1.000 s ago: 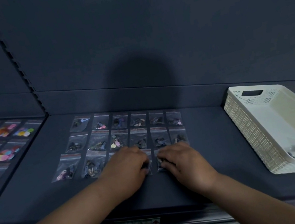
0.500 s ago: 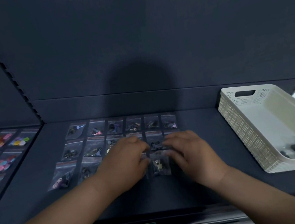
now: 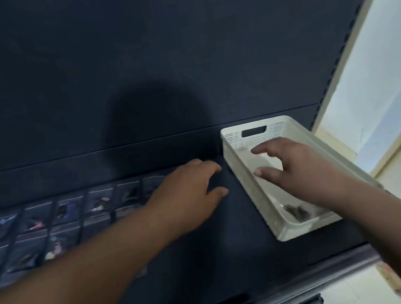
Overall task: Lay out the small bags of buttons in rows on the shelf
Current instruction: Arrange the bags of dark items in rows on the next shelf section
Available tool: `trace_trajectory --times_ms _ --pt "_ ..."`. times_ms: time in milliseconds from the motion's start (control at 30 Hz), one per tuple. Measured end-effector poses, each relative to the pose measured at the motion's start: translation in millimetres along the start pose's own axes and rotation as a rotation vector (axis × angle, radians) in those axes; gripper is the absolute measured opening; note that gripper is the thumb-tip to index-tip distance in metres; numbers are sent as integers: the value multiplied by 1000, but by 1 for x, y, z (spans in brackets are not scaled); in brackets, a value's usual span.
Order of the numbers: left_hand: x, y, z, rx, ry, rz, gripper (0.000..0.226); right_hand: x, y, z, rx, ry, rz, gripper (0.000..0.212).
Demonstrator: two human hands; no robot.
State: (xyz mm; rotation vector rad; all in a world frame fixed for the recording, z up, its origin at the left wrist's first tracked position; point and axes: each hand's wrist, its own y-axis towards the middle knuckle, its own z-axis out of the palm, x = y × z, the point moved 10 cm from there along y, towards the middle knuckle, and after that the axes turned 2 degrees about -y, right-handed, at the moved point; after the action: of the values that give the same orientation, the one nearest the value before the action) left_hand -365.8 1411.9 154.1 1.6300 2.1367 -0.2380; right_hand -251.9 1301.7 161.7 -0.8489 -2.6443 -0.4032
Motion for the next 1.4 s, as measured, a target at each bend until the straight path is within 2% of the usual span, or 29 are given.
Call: trace_trajectory --times_ms 100,167,267,333,433,533,600,733,900,967,1033,1100,1200,1400 --pt "-22 21 17 15 -64 -10 40 -58 -1 15 274 8 180 49" --pt "-31 33 27 21 -67 -20 43 -81 -8 30 474 -3 235 55" --pt "-35 45 42 58 -75 -71 51 -90 -17 49 699 34 228 60" --pt "-33 50 50 84 -61 -108 53 -86 -18 59 757 21 166 59" --pt "-26 53 58 106 -87 -163 53 -75 -10 73 750 -14 68 50" --pt "-21 54 61 113 -114 -196 54 -68 -7 87 790 8 16 24" --pt "-20 55 61 109 -120 -209 54 -68 -6 91 823 25 0 14" --pt "-21 54 59 96 -128 -212 53 -73 5 80 759 234 54 4" --pt "-20 56 54 38 -198 -251 45 -76 22 41 603 652 152 7" --pt "-20 57 45 -48 -390 -279 32 -72 27 29 552 774 160 10" --pt "-24 57 39 -98 -705 -315 32 -64 31 21 516 826 145 13" --pt "-28 54 39 -70 -912 -374 30 -52 34 15 489 830 123 16" --pt "-32 45 39 -10 -991 -384 18 -28 35 12 474 817 78 15" --pt "1 15 13 -191 -1067 -438 22 27 31 24 533 899 11 10"
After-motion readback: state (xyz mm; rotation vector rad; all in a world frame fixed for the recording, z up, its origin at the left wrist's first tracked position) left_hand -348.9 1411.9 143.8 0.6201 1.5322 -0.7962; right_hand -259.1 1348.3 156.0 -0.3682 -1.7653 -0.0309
